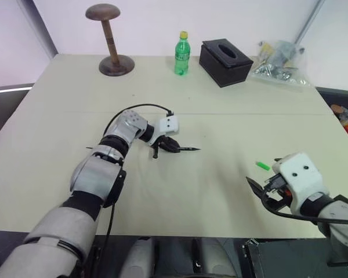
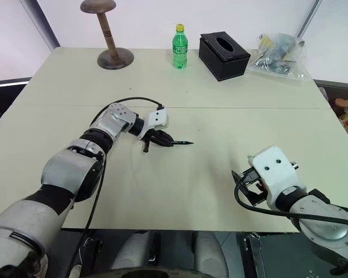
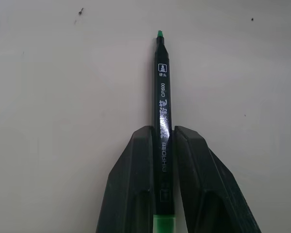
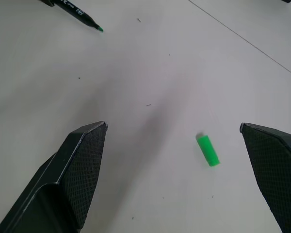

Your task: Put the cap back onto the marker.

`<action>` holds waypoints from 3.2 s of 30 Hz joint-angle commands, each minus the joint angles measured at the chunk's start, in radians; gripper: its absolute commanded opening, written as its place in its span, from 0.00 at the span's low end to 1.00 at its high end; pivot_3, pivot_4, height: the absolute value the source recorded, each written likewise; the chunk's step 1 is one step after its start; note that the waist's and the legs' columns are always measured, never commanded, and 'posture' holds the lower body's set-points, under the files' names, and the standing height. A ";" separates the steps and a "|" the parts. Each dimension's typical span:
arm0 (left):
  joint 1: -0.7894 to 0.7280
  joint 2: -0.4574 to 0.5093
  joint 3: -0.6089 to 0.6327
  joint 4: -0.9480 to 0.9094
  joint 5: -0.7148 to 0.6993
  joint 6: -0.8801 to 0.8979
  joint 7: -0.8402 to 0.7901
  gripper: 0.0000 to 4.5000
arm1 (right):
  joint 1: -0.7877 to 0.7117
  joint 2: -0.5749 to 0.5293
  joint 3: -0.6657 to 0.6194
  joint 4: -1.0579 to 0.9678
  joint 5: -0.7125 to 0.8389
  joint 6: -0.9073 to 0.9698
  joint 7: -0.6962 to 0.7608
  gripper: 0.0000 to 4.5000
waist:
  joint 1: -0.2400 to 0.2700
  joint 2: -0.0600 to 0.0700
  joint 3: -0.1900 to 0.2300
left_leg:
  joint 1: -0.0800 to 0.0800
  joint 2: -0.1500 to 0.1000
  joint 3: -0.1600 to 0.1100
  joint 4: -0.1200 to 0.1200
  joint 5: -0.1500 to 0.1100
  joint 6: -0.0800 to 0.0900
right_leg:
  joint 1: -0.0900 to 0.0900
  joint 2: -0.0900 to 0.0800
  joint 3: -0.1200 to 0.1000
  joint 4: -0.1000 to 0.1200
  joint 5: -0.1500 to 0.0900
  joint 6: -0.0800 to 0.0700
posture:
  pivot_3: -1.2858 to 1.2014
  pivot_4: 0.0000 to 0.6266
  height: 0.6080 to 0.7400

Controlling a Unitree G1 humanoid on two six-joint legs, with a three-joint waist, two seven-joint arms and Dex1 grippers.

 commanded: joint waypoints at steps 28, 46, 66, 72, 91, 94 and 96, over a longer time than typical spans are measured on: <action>-0.016 0.012 0.033 -0.095 -0.068 -0.130 -0.060 0.17 | -0.036 0.112 -0.057 0.122 -0.276 0.041 0.388 1.00 | 0.015 0.000 0.000 | 0.000 -0.001 0.001 0.000 0.000 0.000 | 0.000 0.000 0.000 0.000 0.000 0.000 | 0.52 0.24 1.00; 0.011 0.027 0.007 -0.082 -0.058 -0.127 -0.046 0.71 | -0.086 0.203 -0.031 0.078 -0.378 0.105 0.457 1.00 | 0.019 0.000 0.000 | 0.000 -0.001 0.001 0.000 0.000 0.000 | -0.001 0.001 0.000 0.000 0.000 0.000 | 0.52 0.24 1.00; 0.061 -0.002 -0.030 -0.063 -0.011 -0.122 0.011 0.81 | -0.099 0.280 -0.009 0.036 -0.448 0.154 0.477 1.00 | 0.019 0.000 0.000 | 0.000 -0.001 0.001 0.000 0.000 0.000 | -0.001 0.001 0.000 0.001 0.000 0.000 | 0.52 0.24 1.00; 0.065 0.000 -0.045 -0.054 0.004 -0.109 0.033 0.62 | -0.095 0.294 -0.012 0.024 -0.460 0.168 0.484 1.00 | 0.019 0.000 -0.001 | 0.002 -0.001 0.001 0.001 0.000 0.000 | 0.001 0.001 0.000 0.001 0.000 0.000 | 0.52 0.24 1.00; 0.056 0.025 -0.048 -0.069 -0.005 -0.158 0.030 0.01 | -0.090 0.312 -0.024 0.018 -0.499 0.186 0.524 1.00 | 0.014 0.000 -0.001 | 0.004 -0.001 0.001 0.001 0.000 0.000 | 0.002 0.001 0.000 0.004 0.000 0.000 | 0.52 0.24 1.00; 0.045 0.028 -0.042 -0.083 -0.013 -0.193 0.021 0.01 | -0.090 0.309 -0.030 0.028 -0.505 0.184 0.535 1.00 | 0.013 0.000 -0.001 | 0.004 -0.001 0.001 0.001 0.000 0.000 | 0.002 0.001 0.000 0.004 0.000 0.000 | 0.52 0.24 1.00; 0.034 0.029 -0.036 -0.092 -0.022 -0.207 0.008 0.01 | -0.083 0.303 -0.035 0.038 -0.513 0.178 0.548 1.00 | 0.013 0.000 -0.001 | 0.003 -0.001 0.001 0.001 0.000 0.000 | 0.001 0.001 0.000 0.004 0.000 0.000 | 0.52 0.24 1.00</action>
